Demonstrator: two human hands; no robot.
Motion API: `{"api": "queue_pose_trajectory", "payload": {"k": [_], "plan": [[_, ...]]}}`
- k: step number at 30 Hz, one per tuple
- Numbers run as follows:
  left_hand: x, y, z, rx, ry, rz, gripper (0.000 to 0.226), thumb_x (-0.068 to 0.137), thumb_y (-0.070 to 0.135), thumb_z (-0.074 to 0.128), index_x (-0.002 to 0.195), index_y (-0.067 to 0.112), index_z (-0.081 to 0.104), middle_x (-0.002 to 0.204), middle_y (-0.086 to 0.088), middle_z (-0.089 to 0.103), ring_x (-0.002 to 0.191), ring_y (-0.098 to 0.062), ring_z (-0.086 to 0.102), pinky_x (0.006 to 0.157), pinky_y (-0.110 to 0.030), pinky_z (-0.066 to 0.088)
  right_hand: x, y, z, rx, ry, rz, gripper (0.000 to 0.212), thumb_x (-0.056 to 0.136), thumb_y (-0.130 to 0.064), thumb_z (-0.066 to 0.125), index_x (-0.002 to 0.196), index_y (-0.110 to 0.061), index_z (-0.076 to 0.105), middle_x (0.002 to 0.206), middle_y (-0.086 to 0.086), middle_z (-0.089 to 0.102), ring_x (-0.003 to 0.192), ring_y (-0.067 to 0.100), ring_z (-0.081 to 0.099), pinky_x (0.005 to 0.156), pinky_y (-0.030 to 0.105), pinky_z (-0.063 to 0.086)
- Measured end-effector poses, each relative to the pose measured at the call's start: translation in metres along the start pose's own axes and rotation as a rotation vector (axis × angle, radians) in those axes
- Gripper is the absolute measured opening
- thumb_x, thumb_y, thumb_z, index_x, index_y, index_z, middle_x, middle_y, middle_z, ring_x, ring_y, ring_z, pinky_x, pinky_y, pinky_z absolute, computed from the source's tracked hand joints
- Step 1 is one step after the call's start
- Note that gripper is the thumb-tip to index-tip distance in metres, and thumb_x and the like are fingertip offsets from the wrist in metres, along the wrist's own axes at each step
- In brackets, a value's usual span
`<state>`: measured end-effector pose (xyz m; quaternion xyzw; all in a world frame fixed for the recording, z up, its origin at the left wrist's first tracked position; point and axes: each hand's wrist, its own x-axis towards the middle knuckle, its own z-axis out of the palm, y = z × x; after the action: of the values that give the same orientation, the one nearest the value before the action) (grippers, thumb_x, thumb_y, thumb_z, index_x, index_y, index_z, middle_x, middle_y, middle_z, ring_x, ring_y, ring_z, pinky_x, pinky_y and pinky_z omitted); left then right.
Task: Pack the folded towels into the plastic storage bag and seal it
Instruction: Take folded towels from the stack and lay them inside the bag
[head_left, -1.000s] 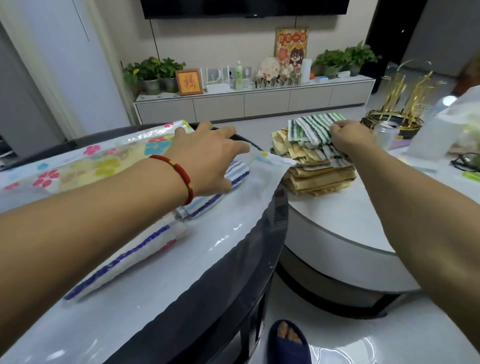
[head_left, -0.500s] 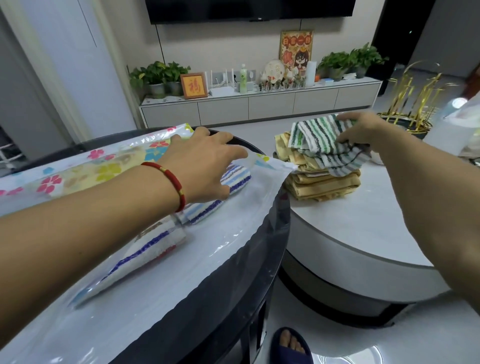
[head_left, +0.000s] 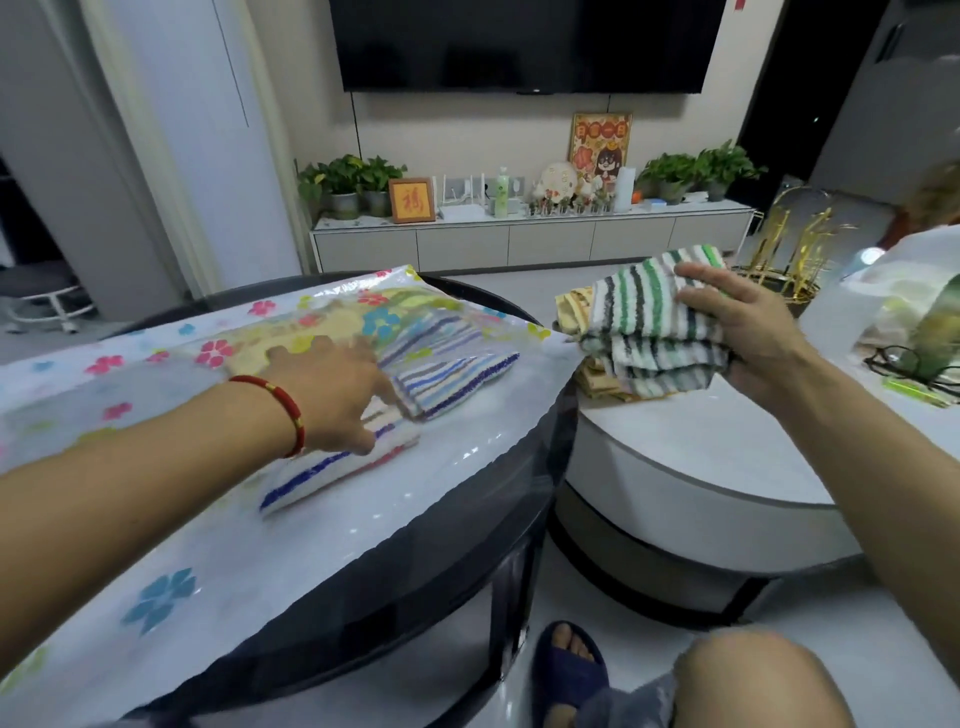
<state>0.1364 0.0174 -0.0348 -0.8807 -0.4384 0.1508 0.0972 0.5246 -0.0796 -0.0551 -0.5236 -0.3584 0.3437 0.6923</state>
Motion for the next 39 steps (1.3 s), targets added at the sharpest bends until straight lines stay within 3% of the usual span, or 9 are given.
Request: {"api": "queue_pose_trajectory", "payload": {"k": [5, 13, 16, 19, 23, 27, 31, 36, 39], "plan": [[-0.068, -0.030, 0.046, -0.003, -0.031, -0.097, 0.078, 0.079, 0.055, 0.065, 0.147, 0.045, 0.028, 0.159, 0.005, 0.024, 0.136, -0.034, 0.031, 0.096, -0.063, 0.042, -0.087, 0.001, 0.026, 0.111, -0.171, 0.094, 0.037, 0.094, -0.008, 0.067, 0.125, -0.026, 0.074, 0.128, 0.005, 0.076, 0.105, 0.025, 0.077, 0.073, 0.033, 0.065], [-0.151, -0.087, 0.086, -0.205, 0.050, -0.140, 0.131, 0.071, 0.033, 0.081, 0.143, 0.051, -0.028, 0.163, 0.019, -0.013, 0.148, -0.036, 0.013, 0.100, -0.065, 0.040, -0.188, 0.036, 0.137, 0.066, -0.689, 0.402, 0.050, 0.082, -0.012, 0.076, 0.130, -0.023, 0.073, 0.142, 0.006, 0.067, 0.129, 0.036, 0.064, 0.107, 0.051, 0.054], [-0.166, -0.097, 0.073, -0.118, 0.094, -0.122, 0.133, 0.073, 0.028, 0.081, 0.142, 0.050, -0.030, 0.160, 0.023, -0.021, 0.152, -0.027, -0.001, 0.104, -0.072, 0.030, -0.193, 0.048, 0.198, -0.059, -0.618, 0.340, 0.045, 0.079, -0.012, 0.081, 0.120, -0.030, 0.079, 0.139, -0.014, 0.064, 0.131, 0.011, 0.057, 0.111, 0.040, 0.046], [-0.172, -0.104, 0.053, -0.077, 0.163, -0.107, 0.136, 0.070, 0.032, 0.083, 0.145, 0.045, -0.031, 0.161, 0.019, -0.021, 0.152, -0.025, 0.000, 0.103, -0.070, 0.035, -0.187, 0.059, 0.248, -0.026, -0.536, 0.364, 0.038, 0.092, -0.003, 0.072, 0.119, -0.029, 0.079, 0.121, -0.019, 0.065, 0.097, -0.011, 0.062, 0.074, 0.011, 0.053], [-0.183, -0.114, 0.032, -0.036, 0.234, -0.079, 0.140, 0.067, 0.029, 0.084, 0.145, 0.043, -0.031, 0.159, 0.022, -0.027, 0.152, -0.024, 0.000, 0.099, -0.071, 0.039, -0.178, 0.067, 0.308, 0.391, -0.432, 0.442, 0.043, 0.099, 0.005, 0.059, 0.135, -0.016, 0.068, 0.122, 0.012, 0.076, 0.105, 0.024, 0.077, 0.086, 0.037, 0.064], [-0.191, -0.120, 0.023, -0.039, 0.256, -0.066, 0.136, 0.068, 0.030, 0.081, 0.145, 0.043, -0.031, 0.158, 0.023, -0.028, 0.152, -0.022, 0.000, 0.097, -0.061, 0.046, -0.195, 0.080, 0.367, 0.715, -0.378, 0.504, 0.055, 0.103, 0.003, 0.051, 0.149, -0.026, 0.053, 0.124, 0.015, 0.076, 0.110, 0.030, 0.074, 0.086, 0.041, 0.063], [-0.192, -0.124, 0.020, -0.085, 0.217, -0.036, 0.133, 0.068, 0.051, 0.078, 0.145, 0.045, -0.030, 0.157, 0.025, -0.027, 0.152, -0.018, -0.004, 0.104, -0.065, 0.040, -0.226, 0.115, 0.391, 0.118, -0.750, 0.582, 0.051, 0.107, -0.005, 0.049, 0.155, -0.021, 0.046, 0.138, 0.019, 0.067, 0.108, 0.030, 0.073, 0.094, 0.045, 0.062], [-0.193, -0.124, 0.028, -0.145, 0.212, 0.006, 0.127, 0.037, 0.106, 0.010, 0.143, 0.049, -0.030, 0.157, 0.027, -0.026, 0.152, -0.019, -0.003, 0.106, -0.068, 0.035, -0.225, 0.126, 0.389, -0.080, -0.967, 0.606, 0.063, 0.102, 0.009, 0.041, 0.159, -0.019, 0.039, 0.123, 0.020, 0.073, 0.116, 0.034, 0.072, 0.106, 0.047, 0.055], [-0.192, -0.122, 0.032, -0.162, 0.211, 0.007, 0.121, 0.063, 0.085, 0.053, 0.143, 0.050, -0.031, 0.158, 0.025, -0.025, 0.152, -0.020, -0.001, 0.108, -0.062, 0.038, -0.226, 0.131, 0.384, -0.450, -0.833, 0.290, 0.052, 0.096, 0.004, 0.054, 0.145, -0.016, 0.057, 0.110, 0.027, 0.075, 0.091, 0.033, 0.073, 0.087, 0.041, 0.062]]}}
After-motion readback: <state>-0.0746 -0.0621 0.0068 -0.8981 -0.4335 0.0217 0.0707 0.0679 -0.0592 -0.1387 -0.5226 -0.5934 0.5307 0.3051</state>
